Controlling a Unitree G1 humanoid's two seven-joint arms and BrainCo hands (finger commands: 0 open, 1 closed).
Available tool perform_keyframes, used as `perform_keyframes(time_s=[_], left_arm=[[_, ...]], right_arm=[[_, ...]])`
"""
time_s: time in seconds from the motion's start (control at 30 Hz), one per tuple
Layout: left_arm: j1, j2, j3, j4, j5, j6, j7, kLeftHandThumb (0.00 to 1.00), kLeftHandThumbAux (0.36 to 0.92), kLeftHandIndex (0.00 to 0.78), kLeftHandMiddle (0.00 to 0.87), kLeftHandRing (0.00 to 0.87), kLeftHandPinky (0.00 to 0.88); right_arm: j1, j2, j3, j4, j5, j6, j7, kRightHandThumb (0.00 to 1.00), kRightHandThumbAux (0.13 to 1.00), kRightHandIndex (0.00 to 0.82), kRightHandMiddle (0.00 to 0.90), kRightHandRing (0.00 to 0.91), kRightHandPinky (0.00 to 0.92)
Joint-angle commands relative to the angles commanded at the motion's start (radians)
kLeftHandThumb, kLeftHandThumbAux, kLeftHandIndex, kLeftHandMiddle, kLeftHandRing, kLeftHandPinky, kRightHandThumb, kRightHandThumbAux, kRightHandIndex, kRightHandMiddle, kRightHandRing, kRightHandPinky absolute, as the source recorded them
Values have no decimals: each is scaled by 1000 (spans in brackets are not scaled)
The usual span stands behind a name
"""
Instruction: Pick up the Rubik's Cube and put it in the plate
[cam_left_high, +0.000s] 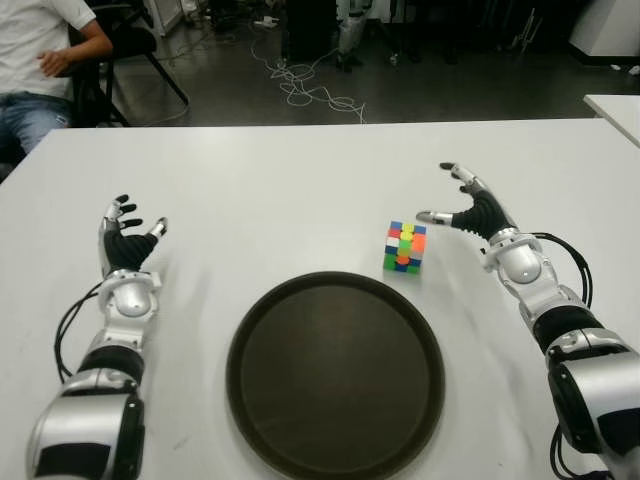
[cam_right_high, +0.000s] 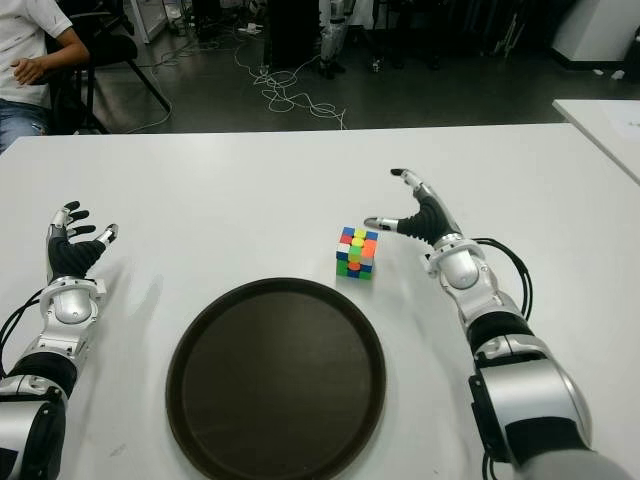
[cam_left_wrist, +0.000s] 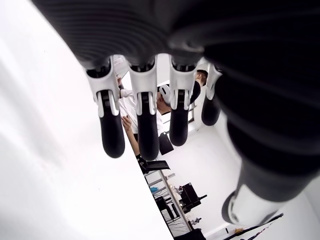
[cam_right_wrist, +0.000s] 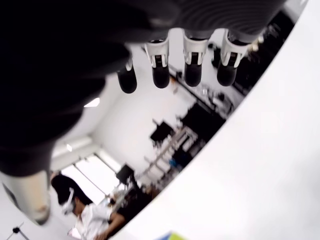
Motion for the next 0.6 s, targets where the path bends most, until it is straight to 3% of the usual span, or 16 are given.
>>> perform_keyframes(time_s=[0.6], left_arm=[[0,-9,2,-7,-1,4,5,164,766,150,217,265,351]], right_arm=[[-5,-13,50,-68,-42,-25,42,0,544,27,10,0,1]])
